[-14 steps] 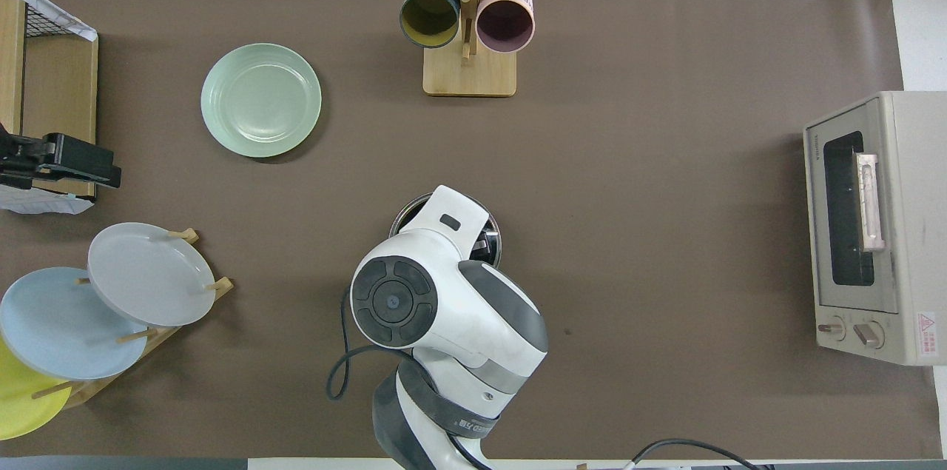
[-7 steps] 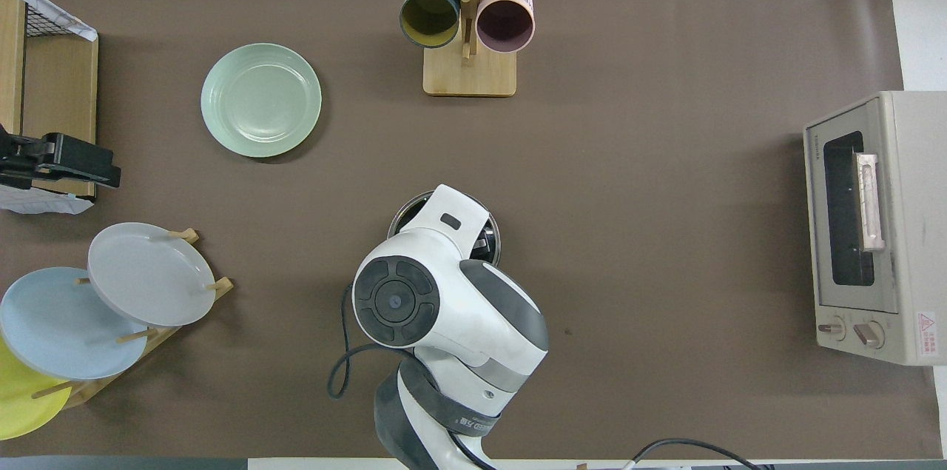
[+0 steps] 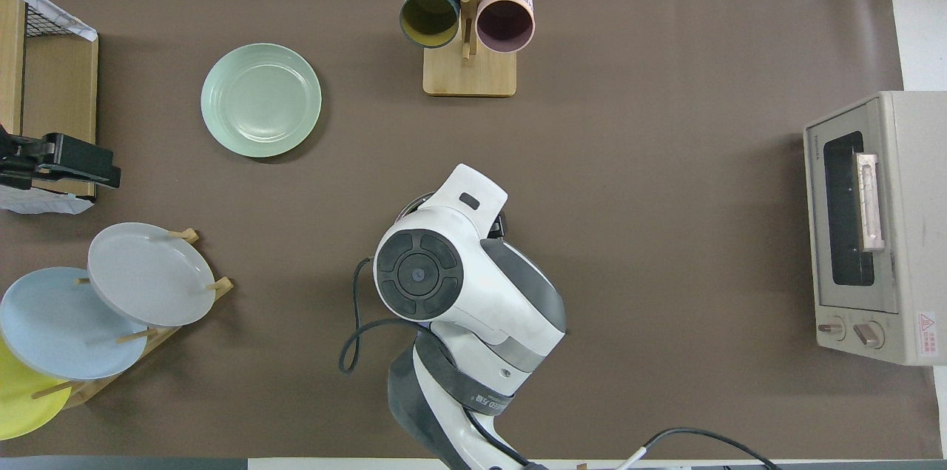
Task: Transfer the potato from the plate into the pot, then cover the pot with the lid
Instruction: 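Release the lid and withdraw the right gripper from the saucepan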
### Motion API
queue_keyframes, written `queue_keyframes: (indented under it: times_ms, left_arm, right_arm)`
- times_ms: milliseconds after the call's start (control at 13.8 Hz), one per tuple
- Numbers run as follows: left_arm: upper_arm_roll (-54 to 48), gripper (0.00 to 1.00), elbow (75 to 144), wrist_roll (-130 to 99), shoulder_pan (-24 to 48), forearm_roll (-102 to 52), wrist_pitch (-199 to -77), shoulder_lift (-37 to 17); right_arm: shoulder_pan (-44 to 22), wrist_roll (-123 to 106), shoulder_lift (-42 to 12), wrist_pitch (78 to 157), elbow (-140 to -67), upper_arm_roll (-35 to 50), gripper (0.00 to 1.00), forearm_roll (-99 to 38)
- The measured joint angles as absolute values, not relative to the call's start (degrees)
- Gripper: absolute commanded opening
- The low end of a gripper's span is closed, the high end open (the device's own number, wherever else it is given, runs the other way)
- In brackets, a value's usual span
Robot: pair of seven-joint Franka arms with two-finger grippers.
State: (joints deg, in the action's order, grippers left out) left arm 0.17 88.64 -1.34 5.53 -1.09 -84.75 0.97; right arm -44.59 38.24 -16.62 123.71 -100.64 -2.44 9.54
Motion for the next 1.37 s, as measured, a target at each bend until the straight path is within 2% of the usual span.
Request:
queue_keyframes:
  times_ms: [145,434,796,1013,1374]
  left_arm:
    - [0.17,1.00,88.64,-1.34,5.53,-1.09,-84.76,0.97]
    - [0.25,1.00,88.64,-1.36,5.21,-1.09,-84.75,0.97]
    - [0.24,1.00,88.64,-1.36,4.99,-1.09,-84.75,0.97]
    - [0.24,1.00,88.64,-1.36,4.99,-1.09,-84.75,0.97]
    - [0.24,1.00,88.65,-1.35,4.99,-1.09,-84.75,0.97]
  right_arm:
    - [-43.10,36.46,-15.76,120.14,-98.60,-2.58,1.00,9.41]
    - [-35.90,28.81,-12.65,110.43,-93.37,-2.84,1.00,3.79]
    - [-23.18,14.00,-4.82,96.29,-90.57,-3.11,1.00,2.57]
    - [-17.13,11.04,-3.06,85.75,-85.15,-3.29,1.00,1.84]
    - [-8.55,0.93,-1.89,79.23,-84.59,-3.32,1.00,1.08]
